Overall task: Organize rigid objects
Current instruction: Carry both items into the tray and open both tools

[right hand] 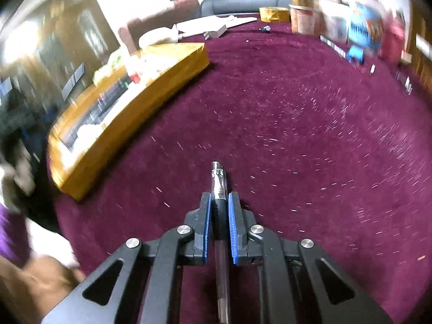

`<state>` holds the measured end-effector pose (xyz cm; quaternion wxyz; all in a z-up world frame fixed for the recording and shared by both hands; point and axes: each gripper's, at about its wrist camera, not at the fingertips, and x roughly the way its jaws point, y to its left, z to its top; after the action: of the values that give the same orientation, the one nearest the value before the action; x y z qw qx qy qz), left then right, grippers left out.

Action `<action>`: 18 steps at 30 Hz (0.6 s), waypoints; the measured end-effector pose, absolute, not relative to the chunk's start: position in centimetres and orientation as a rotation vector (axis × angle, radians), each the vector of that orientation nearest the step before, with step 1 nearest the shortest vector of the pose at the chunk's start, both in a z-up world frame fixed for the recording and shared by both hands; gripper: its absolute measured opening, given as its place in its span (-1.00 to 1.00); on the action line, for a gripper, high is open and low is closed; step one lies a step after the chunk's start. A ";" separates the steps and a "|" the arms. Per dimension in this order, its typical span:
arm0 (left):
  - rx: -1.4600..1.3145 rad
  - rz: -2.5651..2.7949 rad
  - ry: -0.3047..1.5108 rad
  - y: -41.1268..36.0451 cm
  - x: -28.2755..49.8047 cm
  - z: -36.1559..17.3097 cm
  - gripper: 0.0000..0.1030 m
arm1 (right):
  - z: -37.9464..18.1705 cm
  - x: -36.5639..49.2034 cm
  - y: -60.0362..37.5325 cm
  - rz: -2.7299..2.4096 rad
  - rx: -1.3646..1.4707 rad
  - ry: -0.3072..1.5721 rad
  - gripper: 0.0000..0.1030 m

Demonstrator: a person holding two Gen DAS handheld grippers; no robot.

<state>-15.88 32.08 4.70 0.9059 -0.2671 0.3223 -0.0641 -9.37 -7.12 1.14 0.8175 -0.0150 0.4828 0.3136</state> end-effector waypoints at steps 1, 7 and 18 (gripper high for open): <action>-0.558 -0.099 0.675 32.9 -16.0 4.4 -0.76 | 1.3 -9.3 -7.3 0.689 0.015 1.031 -0.79; -0.580 0.015 0.754 35.0 -15.1 2.4 -0.76 | 3.6 -9.0 -6.8 0.849 0.263 0.998 -0.79; -0.399 0.109 0.773 32.8 -13.9 2.2 -0.14 | 5.2 -6.2 2.6 1.048 0.529 1.093 -0.78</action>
<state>-13.85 32.84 2.25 0.9054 -0.1930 0.3744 0.0526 -6.16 2.63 5.24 0.6953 0.2370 0.4898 0.4696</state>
